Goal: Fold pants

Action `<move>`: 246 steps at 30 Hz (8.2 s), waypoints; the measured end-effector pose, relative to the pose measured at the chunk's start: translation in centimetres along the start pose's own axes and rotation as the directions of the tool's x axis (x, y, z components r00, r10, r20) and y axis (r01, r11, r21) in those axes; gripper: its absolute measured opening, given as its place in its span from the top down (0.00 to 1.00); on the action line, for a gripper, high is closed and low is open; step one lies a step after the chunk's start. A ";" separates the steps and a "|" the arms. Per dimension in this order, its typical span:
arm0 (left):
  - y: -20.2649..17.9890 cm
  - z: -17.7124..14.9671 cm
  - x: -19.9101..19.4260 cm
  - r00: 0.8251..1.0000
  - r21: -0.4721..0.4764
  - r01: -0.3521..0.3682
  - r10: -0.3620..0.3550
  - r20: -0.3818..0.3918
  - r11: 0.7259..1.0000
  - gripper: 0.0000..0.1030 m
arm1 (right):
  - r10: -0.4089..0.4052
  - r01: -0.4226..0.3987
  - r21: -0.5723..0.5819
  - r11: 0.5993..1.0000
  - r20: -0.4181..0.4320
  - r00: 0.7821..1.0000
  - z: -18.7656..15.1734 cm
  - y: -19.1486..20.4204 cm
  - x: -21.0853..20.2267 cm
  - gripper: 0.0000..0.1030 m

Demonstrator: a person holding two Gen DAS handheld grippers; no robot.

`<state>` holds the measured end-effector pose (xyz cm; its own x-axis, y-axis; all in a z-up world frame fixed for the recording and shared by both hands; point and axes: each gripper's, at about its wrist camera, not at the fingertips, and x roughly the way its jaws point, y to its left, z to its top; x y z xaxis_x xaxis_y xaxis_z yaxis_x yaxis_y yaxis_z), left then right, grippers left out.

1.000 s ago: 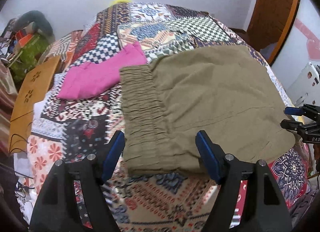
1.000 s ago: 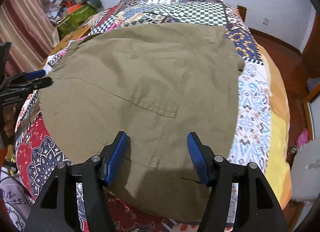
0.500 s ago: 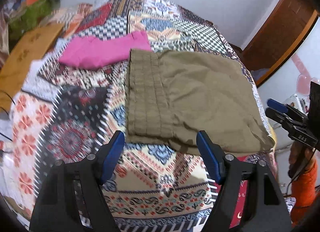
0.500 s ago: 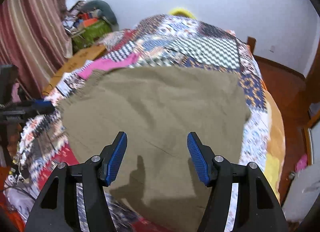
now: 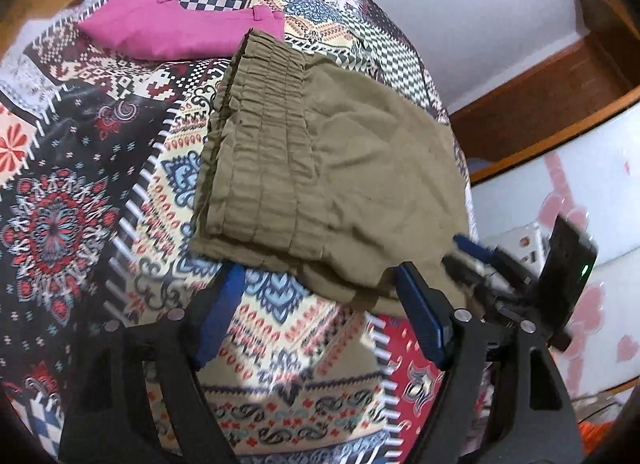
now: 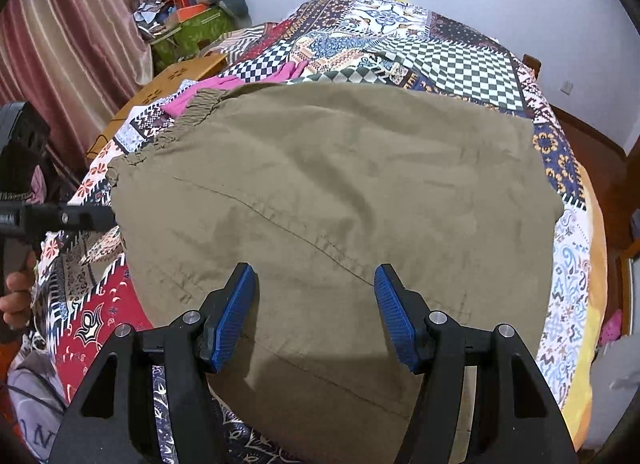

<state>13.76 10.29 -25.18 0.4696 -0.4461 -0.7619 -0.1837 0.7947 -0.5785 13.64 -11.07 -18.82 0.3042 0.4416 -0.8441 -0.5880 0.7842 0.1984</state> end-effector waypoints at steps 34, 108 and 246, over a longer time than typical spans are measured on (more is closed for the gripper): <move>-5.1 1.8 -1.8 0.892 0.182 -0.388 0.319 0.319 0.904 0.63 | 0.036 -0.036 -0.019 0.999 -0.004 0.999 0.5 1.4 0.4 0.43; -23.5 -1.5 8.9 0.971 0.664 -0.233 0.205 0.121 0.710 0.68 | -0.068 0.051 0.315 0.948 0.043 0.997 -7.5 -7.9 -4.1 0.43; 4.0 -0.2 -2.7 0.930 0.184 -0.368 0.360 0.078 0.911 0.88 | -0.128 0.118 0.162 0.980 0.054 0.990 -3.9 -2.5 -2.4 0.37</move>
<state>11.55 14.60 -25.47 0.4382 -0.0963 -0.8937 -0.1813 0.9643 -0.1928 11.40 -15.81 -19.21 0.4166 0.3606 -0.8345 -0.4186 0.8909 0.1760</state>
